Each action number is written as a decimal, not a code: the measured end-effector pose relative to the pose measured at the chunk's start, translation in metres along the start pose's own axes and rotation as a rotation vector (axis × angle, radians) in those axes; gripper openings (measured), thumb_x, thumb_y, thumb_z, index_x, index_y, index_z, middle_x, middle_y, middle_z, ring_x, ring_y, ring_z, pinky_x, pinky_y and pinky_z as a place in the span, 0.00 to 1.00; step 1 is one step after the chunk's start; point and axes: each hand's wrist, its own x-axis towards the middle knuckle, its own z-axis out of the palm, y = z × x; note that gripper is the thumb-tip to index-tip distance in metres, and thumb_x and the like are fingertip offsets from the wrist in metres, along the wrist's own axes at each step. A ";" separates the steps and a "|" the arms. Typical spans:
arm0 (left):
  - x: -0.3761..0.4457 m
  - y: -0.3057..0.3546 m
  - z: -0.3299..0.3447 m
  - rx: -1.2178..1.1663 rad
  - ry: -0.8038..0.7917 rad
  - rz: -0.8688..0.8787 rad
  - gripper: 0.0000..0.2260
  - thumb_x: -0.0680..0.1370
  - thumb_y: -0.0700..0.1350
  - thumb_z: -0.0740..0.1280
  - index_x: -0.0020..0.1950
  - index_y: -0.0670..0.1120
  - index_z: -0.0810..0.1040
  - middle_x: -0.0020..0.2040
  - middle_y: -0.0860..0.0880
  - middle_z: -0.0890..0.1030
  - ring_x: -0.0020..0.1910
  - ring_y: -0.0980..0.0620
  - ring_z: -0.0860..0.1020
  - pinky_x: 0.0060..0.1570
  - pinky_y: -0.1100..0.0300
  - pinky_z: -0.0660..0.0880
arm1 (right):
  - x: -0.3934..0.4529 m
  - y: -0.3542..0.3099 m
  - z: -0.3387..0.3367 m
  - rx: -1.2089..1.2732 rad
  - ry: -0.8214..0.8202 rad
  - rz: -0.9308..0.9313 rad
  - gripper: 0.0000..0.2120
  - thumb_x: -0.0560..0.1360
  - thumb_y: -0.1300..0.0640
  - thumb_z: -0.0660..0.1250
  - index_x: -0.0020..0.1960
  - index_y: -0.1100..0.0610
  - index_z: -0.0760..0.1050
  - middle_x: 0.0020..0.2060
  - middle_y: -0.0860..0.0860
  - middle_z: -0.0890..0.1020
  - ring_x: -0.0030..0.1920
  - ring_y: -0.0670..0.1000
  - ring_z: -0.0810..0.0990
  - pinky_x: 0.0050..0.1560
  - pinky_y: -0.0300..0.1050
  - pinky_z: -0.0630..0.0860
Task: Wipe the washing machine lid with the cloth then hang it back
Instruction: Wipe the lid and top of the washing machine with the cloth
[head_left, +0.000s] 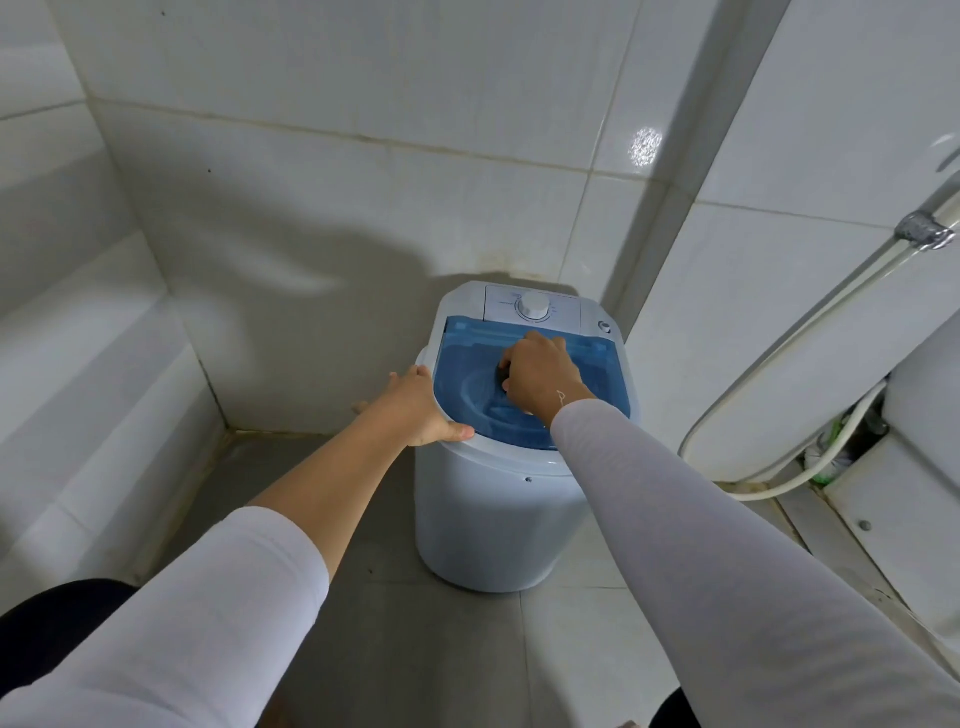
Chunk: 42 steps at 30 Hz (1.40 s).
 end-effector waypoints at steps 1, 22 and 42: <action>0.001 0.000 0.000 0.006 -0.002 -0.003 0.48 0.67 0.64 0.72 0.76 0.43 0.54 0.77 0.47 0.59 0.78 0.44 0.53 0.71 0.38 0.60 | -0.001 0.005 0.000 0.003 0.002 0.015 0.15 0.77 0.61 0.63 0.63 0.58 0.75 0.59 0.56 0.75 0.62 0.61 0.69 0.56 0.52 0.75; 0.010 -0.005 0.007 0.046 0.044 0.001 0.46 0.65 0.66 0.71 0.74 0.44 0.58 0.74 0.45 0.64 0.76 0.41 0.58 0.69 0.36 0.63 | -0.031 0.093 -0.011 0.124 -0.018 0.240 0.13 0.76 0.57 0.62 0.57 0.59 0.79 0.54 0.58 0.81 0.56 0.61 0.76 0.58 0.51 0.73; 0.000 -0.028 0.023 -0.187 0.131 0.165 0.45 0.65 0.68 0.69 0.76 0.51 0.57 0.77 0.51 0.61 0.79 0.45 0.51 0.70 0.35 0.59 | -0.004 -0.068 -0.022 0.095 -0.128 -0.198 0.17 0.77 0.53 0.60 0.64 0.53 0.75 0.63 0.56 0.75 0.63 0.59 0.72 0.63 0.48 0.70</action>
